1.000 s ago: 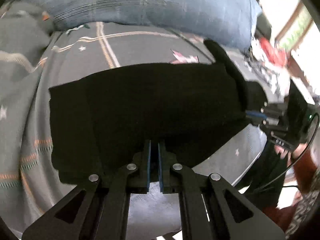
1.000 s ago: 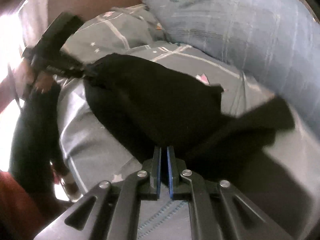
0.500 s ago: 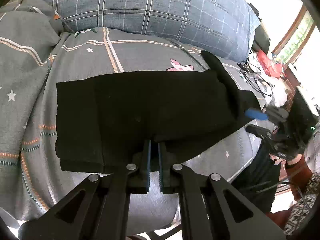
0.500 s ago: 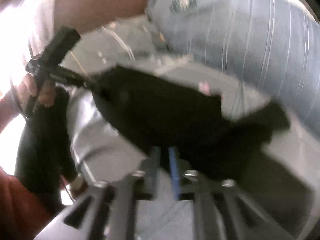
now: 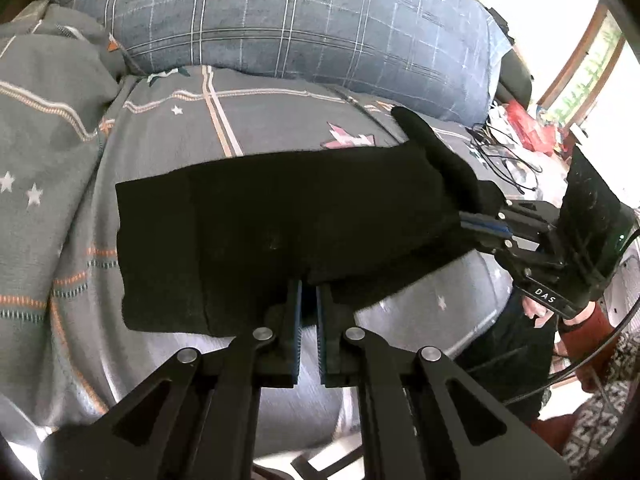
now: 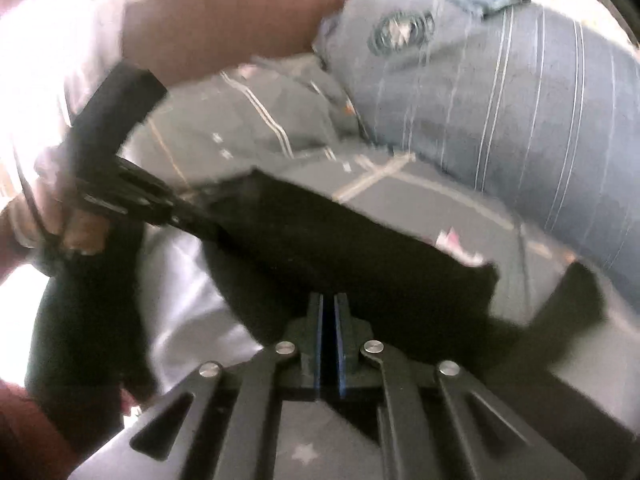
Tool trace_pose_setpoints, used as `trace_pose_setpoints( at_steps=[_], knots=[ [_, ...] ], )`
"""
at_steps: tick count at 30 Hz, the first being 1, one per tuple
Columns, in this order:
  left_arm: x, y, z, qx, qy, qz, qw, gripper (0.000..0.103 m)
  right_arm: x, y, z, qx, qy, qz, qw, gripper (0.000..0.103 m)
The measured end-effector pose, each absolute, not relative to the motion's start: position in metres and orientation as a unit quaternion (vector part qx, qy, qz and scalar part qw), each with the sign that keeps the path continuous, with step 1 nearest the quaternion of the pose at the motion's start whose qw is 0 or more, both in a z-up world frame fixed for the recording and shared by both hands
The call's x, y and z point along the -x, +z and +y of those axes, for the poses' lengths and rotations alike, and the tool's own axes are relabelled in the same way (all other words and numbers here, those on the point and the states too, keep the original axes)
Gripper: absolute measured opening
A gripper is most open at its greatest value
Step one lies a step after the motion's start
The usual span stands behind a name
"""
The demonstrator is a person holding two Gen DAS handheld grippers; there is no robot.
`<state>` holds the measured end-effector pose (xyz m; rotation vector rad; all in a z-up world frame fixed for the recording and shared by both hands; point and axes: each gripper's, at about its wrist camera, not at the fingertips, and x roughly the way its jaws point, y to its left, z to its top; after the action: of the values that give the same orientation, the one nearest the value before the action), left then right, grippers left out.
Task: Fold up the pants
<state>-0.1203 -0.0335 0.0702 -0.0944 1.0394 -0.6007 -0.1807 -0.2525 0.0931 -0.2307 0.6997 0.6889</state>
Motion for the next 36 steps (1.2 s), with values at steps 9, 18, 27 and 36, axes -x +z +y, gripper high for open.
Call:
trace_pose_setpoints(
  at_steps=[9, 18, 27, 36],
  knots=[
    [0.121, 0.058, -0.031, 0.043, -0.249, 0.519, 0.816, 0.037, 0.178, 0.049, -0.249, 0.099, 0.326, 0.397, 0.852, 0.017],
    [0.113, 0.109, -0.023, 0.060, -0.230, 0.450, 0.861, 0.062, 0.131, 0.106, -0.359, 0.026, 0.184, 0.366, 0.912, 0.045],
    [0.070, 0.082, -0.094, 0.063, -0.273, 0.465, 0.840, 0.062, 0.013, 0.066, -0.464, -0.083, 0.007, 0.431, 0.898, 0.067],
    [0.054, 0.051, -0.132, 0.061, -0.283, 0.496, 0.819, 0.062, 0.013, 0.065, -0.492, -0.175, 0.034, 0.403, 0.898, 0.003]
  ],
)
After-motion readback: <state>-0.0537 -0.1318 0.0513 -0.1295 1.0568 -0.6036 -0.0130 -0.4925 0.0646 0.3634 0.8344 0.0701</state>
